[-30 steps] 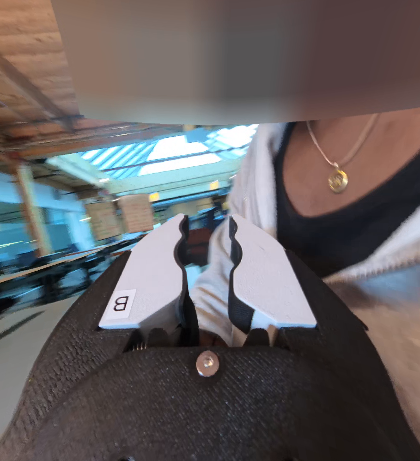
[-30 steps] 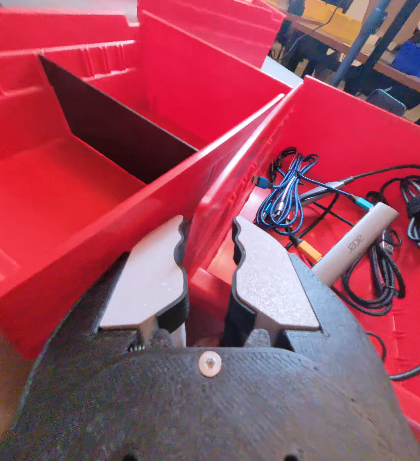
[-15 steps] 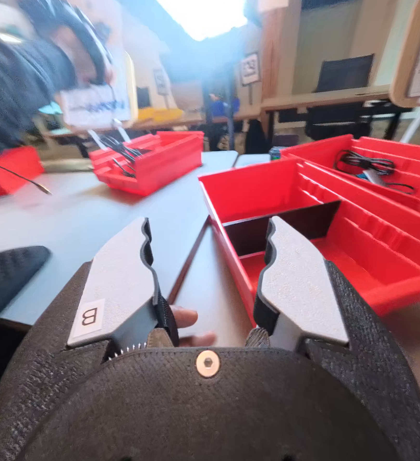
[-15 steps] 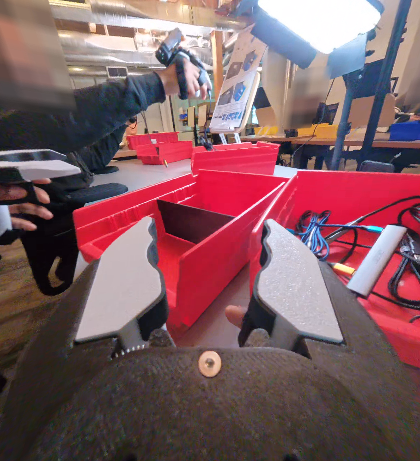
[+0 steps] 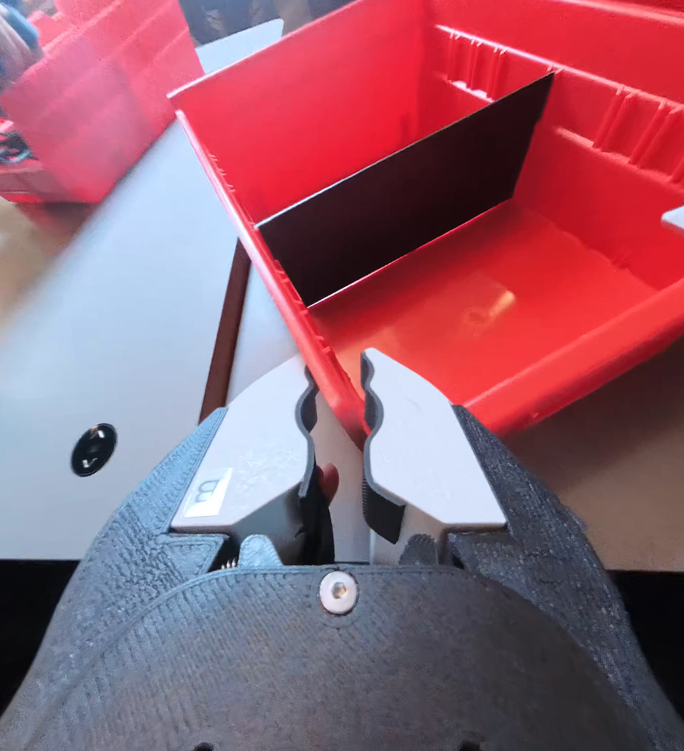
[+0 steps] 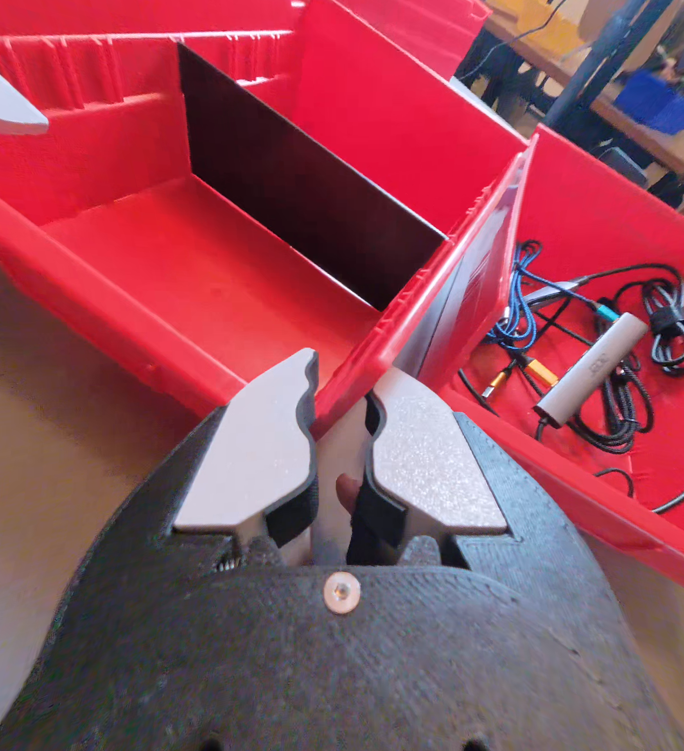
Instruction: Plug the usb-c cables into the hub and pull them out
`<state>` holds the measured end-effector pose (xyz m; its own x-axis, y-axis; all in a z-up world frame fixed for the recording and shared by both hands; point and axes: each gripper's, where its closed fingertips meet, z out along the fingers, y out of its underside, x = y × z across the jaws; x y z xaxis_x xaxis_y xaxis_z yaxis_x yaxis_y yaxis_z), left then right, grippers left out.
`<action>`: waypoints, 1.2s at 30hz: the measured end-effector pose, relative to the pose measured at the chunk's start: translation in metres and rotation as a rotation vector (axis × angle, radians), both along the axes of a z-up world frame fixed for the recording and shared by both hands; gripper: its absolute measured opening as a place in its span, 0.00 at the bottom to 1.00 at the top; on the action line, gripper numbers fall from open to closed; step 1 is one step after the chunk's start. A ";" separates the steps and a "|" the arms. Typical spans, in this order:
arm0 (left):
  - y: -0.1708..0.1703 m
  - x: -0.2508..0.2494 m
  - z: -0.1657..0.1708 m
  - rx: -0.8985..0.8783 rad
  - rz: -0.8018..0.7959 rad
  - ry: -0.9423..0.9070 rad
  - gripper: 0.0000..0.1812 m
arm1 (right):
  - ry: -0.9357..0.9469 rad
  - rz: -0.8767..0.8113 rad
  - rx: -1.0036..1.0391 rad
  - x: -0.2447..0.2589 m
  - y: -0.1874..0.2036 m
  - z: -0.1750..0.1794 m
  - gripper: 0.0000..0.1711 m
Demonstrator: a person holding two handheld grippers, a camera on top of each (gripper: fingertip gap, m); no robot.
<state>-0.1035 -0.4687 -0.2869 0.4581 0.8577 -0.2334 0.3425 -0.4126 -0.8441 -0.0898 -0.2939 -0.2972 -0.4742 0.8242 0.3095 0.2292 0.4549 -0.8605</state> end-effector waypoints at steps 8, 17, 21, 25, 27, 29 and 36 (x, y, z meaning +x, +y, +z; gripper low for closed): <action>0.014 0.036 0.099 -0.081 0.017 0.358 0.11 | 0.446 0.017 -0.142 0.015 0.013 0.076 0.11; 0.142 0.063 0.172 0.456 -0.177 0.804 0.09 | 0.847 -0.305 -0.144 0.071 0.146 0.160 0.06; 0.216 0.068 0.165 0.545 -0.292 0.731 0.09 | 0.813 -0.451 -0.059 0.103 0.216 0.158 0.06; 0.290 0.083 0.151 0.623 -0.387 0.656 0.09 | 0.783 -0.614 0.047 0.139 0.285 0.146 0.05; 0.328 0.091 0.139 0.646 -0.425 0.599 0.09 | 0.749 -0.702 0.095 0.157 0.319 0.137 0.04; 0.364 0.095 0.125 0.626 -0.483 0.536 0.10 | 0.700 -0.757 0.122 0.171 0.350 0.125 0.04; 0.469 0.103 0.088 0.421 -0.680 0.397 0.10 | 0.518 -0.952 0.163 0.206 0.435 0.073 0.05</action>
<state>-0.0001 -0.0001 -0.1994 0.8514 0.4804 -0.2106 -0.2137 -0.0490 -0.9757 0.1160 0.1409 -0.2247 0.5537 0.7155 0.4260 0.1748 0.4004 -0.8995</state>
